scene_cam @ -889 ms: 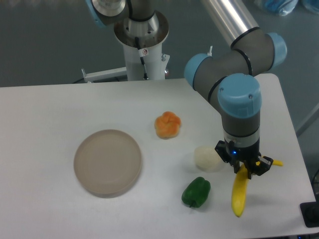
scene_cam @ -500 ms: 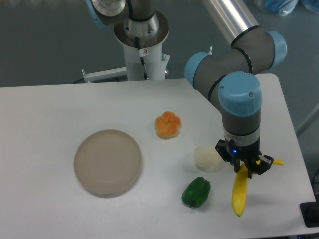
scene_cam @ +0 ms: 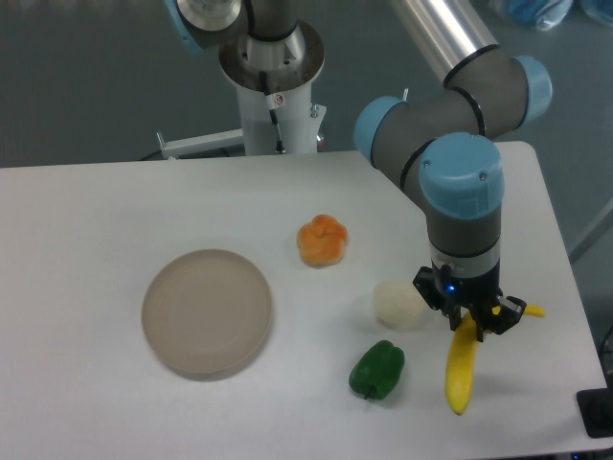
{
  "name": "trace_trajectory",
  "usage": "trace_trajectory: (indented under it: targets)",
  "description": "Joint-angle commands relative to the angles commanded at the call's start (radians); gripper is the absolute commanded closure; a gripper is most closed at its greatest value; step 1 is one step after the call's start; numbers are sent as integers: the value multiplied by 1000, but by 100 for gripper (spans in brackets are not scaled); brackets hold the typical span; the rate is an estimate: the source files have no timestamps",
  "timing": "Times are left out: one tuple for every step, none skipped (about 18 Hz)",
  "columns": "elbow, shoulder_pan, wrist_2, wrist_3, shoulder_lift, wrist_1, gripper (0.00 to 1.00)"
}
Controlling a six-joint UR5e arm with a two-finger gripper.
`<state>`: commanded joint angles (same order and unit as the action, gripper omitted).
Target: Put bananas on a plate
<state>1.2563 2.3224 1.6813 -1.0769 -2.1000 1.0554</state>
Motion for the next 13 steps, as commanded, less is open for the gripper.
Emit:
trace_trajectory:
  targets:
    - [0,0,2,6,2,0,68]
    - [0,-3,2,11,2,2,68]
    - [3,-6,2,34,3,5,68]
    - [11,-9,2,76,9,5,68]
    - [18,-14,2,115,18,5,68]
    - [28,-23,2,147,26,6,68]
    - [43,-38,2,179,38,8,68]
    - [66,-49,2,216,54,8,68]
    - [90,-52,2,245,70,8,68]
    - [118,-57,2,262,87,9,68]
    - [147,-69,2,275,103,8,68]
    - [172,-74,0,282,118,9,68]
    - [196,-78,0,304,139,9,68]
